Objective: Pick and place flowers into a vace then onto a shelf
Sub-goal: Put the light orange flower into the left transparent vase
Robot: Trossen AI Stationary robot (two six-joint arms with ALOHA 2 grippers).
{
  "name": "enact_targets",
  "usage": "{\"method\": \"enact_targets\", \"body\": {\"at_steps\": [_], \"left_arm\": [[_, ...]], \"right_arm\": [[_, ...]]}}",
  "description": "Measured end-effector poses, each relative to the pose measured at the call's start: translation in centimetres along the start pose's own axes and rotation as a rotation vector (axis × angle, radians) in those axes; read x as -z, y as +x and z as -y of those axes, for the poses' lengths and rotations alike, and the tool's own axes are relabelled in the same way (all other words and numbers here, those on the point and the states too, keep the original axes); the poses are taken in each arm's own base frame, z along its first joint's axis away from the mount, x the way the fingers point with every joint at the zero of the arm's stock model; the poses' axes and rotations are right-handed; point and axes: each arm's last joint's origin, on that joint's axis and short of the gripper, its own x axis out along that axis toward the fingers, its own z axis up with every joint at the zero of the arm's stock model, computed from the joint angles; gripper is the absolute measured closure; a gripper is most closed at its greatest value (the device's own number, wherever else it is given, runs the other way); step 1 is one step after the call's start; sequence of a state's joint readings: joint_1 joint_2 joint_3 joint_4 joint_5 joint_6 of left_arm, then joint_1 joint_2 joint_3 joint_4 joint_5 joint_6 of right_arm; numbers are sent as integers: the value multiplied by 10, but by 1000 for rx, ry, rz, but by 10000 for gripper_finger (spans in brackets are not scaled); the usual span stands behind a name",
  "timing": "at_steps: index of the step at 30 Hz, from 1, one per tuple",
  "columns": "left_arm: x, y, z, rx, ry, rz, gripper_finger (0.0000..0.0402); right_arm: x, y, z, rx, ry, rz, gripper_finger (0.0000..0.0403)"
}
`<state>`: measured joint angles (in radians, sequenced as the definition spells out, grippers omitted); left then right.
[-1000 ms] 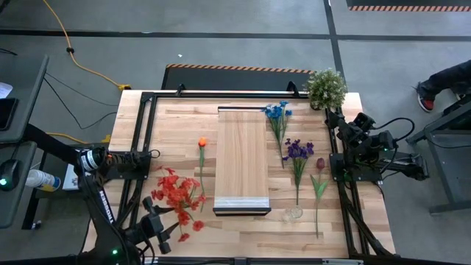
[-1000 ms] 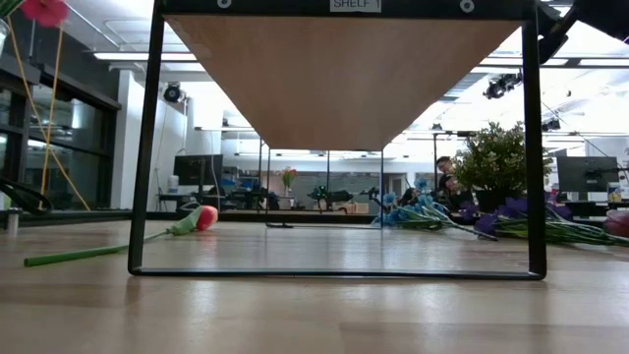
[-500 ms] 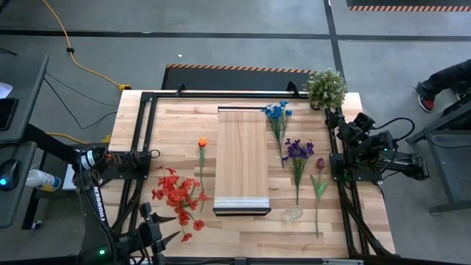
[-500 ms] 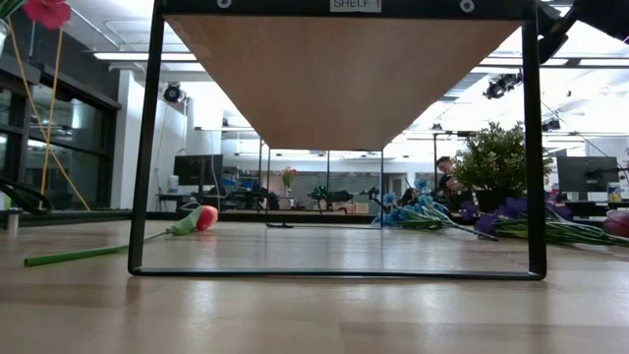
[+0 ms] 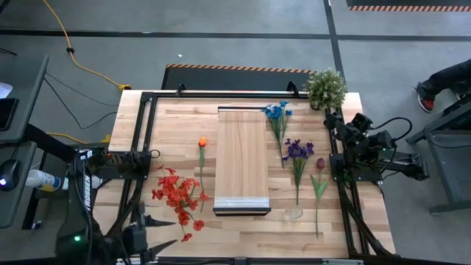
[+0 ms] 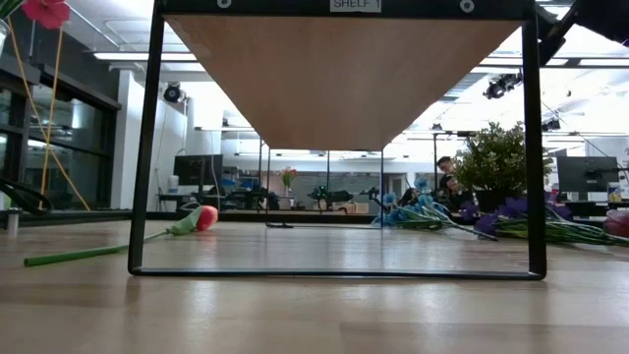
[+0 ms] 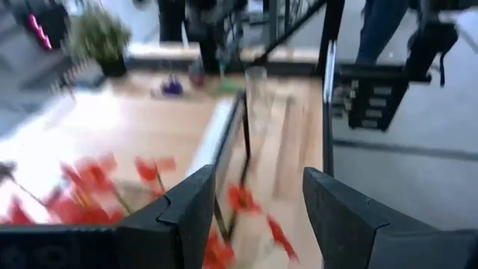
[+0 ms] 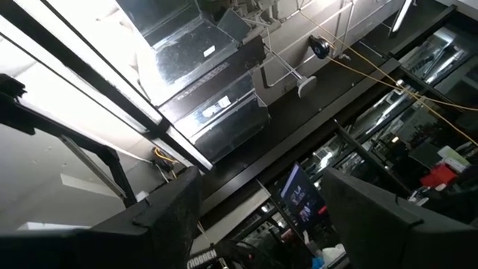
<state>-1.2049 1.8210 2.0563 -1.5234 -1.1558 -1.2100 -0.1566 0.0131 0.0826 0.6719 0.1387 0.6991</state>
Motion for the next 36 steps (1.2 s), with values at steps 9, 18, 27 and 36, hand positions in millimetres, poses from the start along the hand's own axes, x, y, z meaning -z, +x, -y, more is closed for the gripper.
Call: {"method": "enact_targets", "body": {"at_steps": [9, 18, 27, 36], "left_arm": [[-59, -15, -31, -60, 103, 173, 167], [-107, -10, -100, -161, -31, 210, 167], [-136, -2, -183, -254, -239, 165, 167], [-145, 2, -244, -286, -416, 71, 167]], "right_arm": [[0, 0, 0, 2, 1, -2, 136], [0, 0, 0, 2, 11, -1, 136], [0, 0, 0, 2, 11, -2, 136], [0, 0, 0, 2, 8, -2, 136]]}}
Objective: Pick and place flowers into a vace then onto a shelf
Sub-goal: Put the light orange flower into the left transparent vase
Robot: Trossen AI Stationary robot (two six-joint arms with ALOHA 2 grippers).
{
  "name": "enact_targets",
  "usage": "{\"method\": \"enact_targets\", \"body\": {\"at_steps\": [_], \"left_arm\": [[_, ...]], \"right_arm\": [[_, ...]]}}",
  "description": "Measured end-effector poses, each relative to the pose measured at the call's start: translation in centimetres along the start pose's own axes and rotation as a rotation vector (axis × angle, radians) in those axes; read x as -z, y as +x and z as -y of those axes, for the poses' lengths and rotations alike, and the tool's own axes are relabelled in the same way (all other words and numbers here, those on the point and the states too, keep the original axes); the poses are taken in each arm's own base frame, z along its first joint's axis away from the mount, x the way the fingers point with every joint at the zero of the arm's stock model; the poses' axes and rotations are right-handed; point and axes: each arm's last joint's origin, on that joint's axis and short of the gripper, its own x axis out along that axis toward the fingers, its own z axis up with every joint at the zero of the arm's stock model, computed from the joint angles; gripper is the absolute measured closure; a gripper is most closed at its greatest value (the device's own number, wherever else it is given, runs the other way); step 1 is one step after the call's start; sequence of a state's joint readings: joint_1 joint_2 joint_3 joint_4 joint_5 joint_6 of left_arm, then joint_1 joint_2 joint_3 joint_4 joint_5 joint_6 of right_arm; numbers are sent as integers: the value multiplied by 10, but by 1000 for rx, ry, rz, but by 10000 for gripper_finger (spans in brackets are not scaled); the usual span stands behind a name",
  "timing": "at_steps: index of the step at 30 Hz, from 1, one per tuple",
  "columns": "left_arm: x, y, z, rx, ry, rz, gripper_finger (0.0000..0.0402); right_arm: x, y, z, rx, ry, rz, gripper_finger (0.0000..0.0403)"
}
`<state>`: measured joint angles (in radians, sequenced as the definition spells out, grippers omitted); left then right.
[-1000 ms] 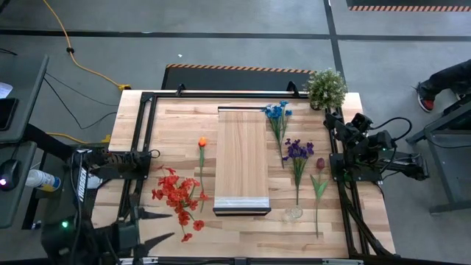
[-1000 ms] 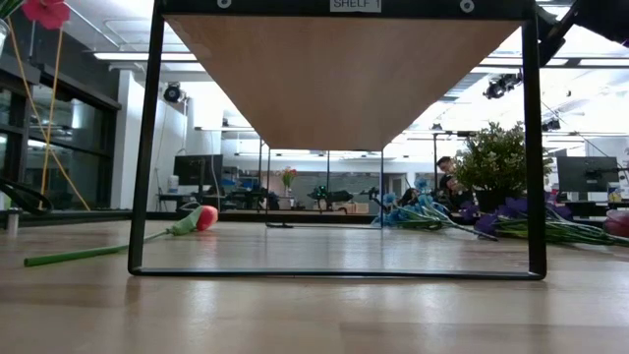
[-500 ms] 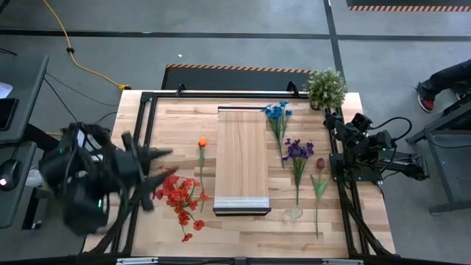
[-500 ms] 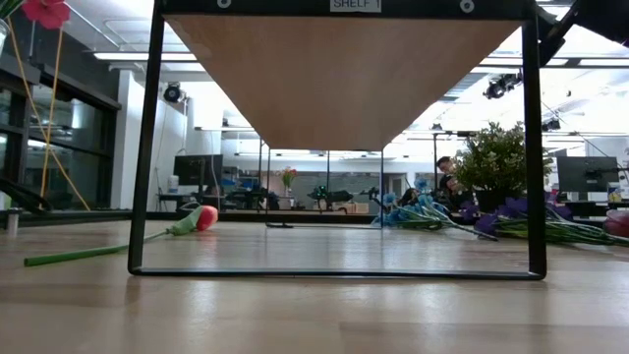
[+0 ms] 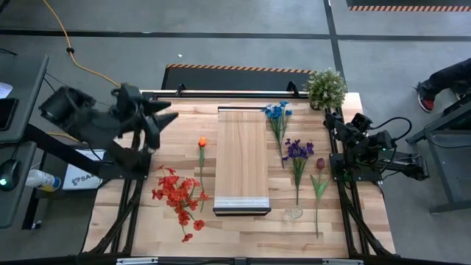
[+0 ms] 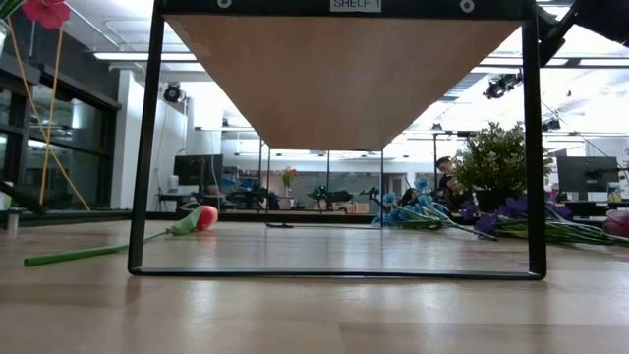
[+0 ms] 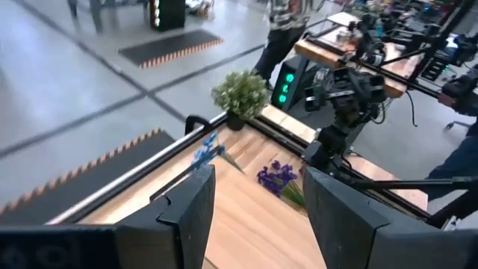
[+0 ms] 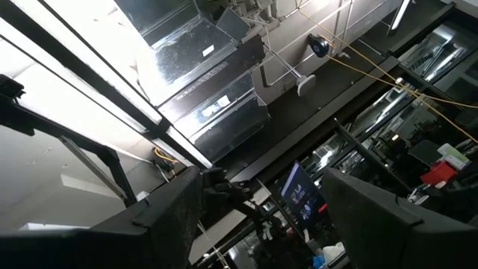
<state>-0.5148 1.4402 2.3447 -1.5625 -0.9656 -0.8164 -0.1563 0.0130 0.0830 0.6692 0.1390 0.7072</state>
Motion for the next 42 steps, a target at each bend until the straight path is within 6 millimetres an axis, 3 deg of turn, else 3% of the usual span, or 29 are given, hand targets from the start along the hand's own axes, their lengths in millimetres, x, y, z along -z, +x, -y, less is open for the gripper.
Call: {"method": "enact_targets", "body": {"at_steps": [13, 30, 35, 42], "left_arm": [[-19, 30, -37, -69, -129, -143, 167], [-30, 116, -68, -32, -168, -449, 167], [-20, 138, -79, -44, -208, -556, 167], [12, 160, -94, -101, -257, -731, 167]], "right_arm": [[1, 0, 1, 7, -2, -8, 136], [3, 0, 3, 29, -7, -35, 136], [4, 0, 2, 14, -4, -48, 135], [4, 0, 2, -3, 22, -63, 136]]}}
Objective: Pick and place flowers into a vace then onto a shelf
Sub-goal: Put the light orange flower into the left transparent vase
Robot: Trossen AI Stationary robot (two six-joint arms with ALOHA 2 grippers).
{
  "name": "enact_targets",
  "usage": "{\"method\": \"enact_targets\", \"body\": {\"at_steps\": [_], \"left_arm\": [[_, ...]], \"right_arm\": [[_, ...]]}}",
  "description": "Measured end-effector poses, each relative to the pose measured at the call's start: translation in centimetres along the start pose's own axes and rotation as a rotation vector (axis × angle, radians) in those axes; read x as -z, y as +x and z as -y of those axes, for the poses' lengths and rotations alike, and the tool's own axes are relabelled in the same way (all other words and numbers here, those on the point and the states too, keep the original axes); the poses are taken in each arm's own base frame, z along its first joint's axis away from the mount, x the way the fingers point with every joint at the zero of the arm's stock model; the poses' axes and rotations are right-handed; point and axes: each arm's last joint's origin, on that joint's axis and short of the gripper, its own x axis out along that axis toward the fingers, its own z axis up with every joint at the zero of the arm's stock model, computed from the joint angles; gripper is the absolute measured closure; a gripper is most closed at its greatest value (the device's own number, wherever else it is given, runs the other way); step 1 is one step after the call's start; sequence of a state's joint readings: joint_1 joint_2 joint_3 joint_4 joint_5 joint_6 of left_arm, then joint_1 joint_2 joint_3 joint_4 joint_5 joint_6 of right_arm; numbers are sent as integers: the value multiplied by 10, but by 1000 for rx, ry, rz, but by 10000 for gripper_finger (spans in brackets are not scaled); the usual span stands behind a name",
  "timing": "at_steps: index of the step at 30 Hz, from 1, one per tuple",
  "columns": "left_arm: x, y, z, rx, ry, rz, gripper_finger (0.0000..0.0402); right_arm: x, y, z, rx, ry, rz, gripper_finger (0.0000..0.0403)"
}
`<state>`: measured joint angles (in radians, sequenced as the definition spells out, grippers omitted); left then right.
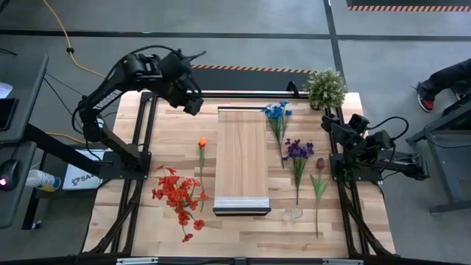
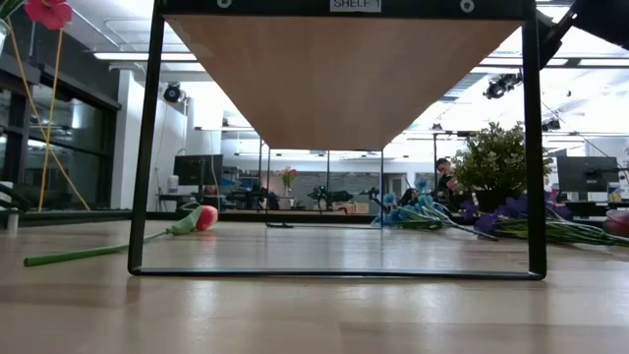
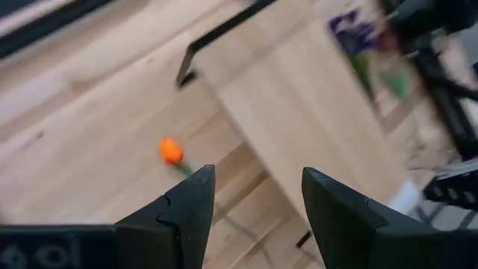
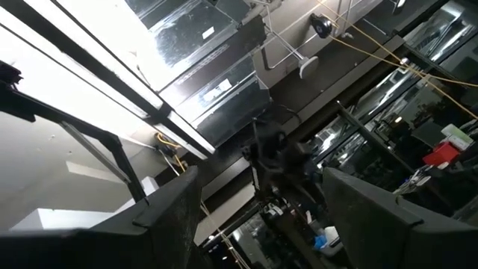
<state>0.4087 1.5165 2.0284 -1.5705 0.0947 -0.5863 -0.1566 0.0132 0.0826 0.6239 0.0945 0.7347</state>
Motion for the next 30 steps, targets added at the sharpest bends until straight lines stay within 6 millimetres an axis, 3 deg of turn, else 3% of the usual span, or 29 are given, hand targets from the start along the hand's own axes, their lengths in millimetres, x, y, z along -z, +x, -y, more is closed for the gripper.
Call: {"method": "enact_targets", "body": {"at_steps": [6, 30], "left_arm": [[13, 32, -12, -88, -34, -107, 167], [54, 133, -47, -59, -145, -238, 167]], "right_arm": [[0, 0, 0, 0, 0, 0, 136], [0, 0, 0, 3, 25, 4, 135]]}}
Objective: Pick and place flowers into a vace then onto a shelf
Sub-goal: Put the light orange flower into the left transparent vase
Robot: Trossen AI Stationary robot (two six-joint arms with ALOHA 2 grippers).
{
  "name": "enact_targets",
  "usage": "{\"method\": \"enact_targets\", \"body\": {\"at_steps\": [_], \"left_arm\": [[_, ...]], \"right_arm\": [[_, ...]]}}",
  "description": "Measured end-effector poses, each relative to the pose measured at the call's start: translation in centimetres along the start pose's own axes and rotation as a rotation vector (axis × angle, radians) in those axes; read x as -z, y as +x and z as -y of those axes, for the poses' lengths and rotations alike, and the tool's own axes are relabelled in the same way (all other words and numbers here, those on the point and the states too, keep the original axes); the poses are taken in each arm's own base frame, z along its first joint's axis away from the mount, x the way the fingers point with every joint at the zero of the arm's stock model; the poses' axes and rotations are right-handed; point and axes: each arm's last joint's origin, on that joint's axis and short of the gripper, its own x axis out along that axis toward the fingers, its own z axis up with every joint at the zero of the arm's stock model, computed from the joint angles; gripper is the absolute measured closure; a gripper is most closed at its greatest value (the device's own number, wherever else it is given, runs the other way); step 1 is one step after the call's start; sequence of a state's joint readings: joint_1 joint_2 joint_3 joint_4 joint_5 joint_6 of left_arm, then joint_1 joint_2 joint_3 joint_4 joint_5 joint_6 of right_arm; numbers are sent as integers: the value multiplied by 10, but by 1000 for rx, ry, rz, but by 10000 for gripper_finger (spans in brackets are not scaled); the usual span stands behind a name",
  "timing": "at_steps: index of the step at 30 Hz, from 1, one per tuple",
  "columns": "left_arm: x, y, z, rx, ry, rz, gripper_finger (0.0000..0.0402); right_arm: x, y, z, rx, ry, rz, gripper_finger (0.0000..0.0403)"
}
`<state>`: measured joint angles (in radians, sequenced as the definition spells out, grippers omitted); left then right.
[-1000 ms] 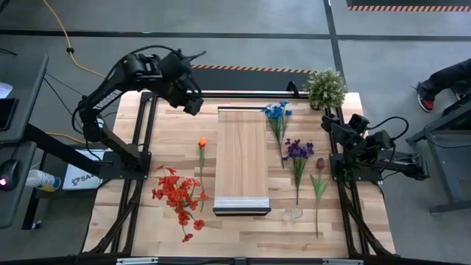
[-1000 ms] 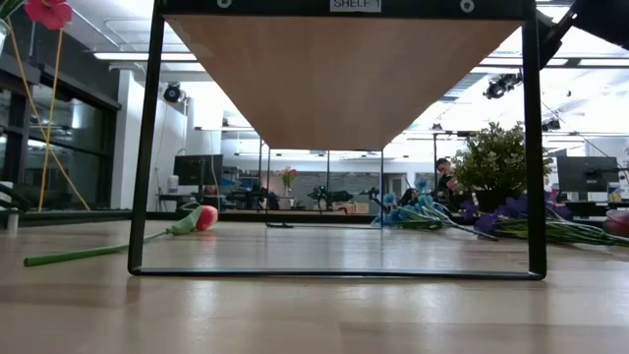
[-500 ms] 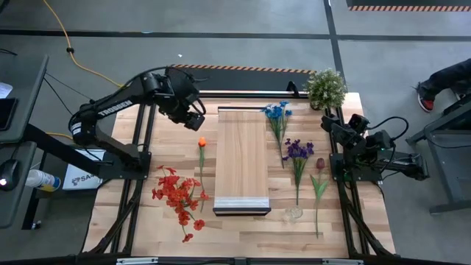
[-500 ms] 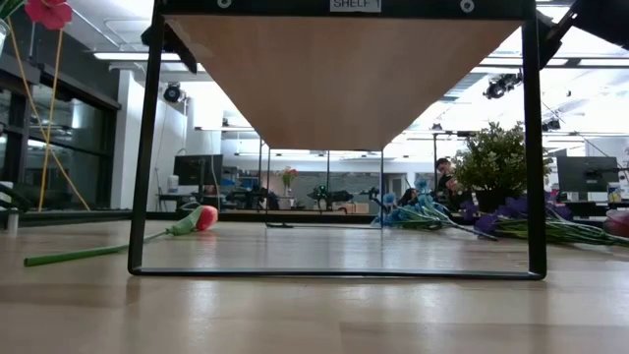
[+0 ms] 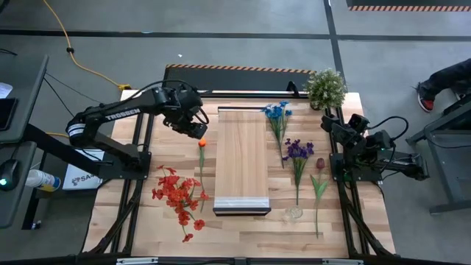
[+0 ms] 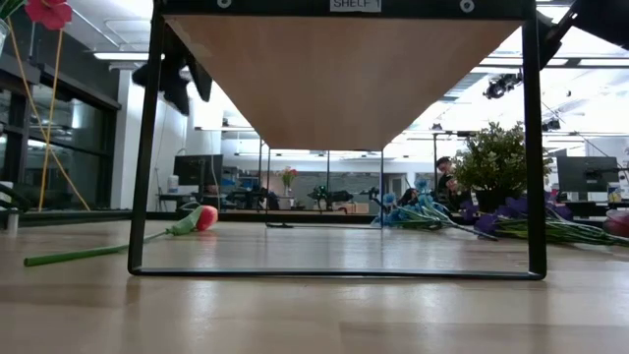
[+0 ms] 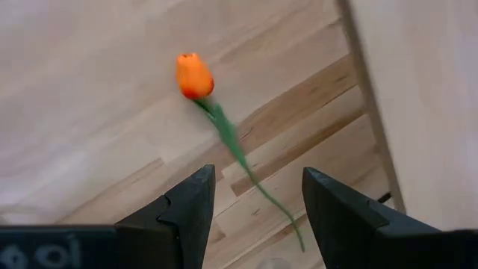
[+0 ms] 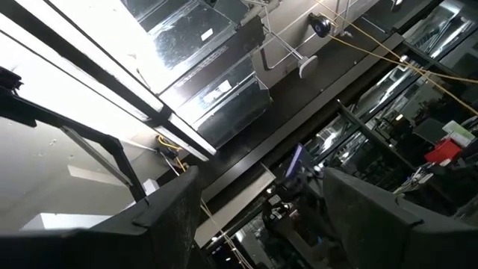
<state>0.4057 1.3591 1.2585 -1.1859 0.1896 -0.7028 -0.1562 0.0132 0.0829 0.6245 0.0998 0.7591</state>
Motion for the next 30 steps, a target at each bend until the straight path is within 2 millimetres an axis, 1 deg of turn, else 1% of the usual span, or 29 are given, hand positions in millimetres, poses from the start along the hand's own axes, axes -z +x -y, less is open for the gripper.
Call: {"method": "enact_targets", "body": {"at_steps": [7, 13, 18, 21, 25, 30], "left_arm": [[7, 28, -12, -25, -54, -78, 167], [12, 46, -9, 8, -66, -75, 167], [23, 59, -10, -21, -82, -113, 167], [28, 67, -8, -17, -90, -105, 167], [29, 74, -4, 22, -90, -86, 167], [29, 76, -2, 40, -123, -68, 167]], "right_arm": [[0, 0, 0, -1, 1, 0, 136], [0, 0, 0, -1, 1, 0, 134], [0, 0, 0, 1, 0, 1, 136], [0, 0, 0, 2, -6, 2, 134], [0, 0, 0, 7, -8, 7, 136], [0, 0, 0, 7, -8, 8, 134]]}}
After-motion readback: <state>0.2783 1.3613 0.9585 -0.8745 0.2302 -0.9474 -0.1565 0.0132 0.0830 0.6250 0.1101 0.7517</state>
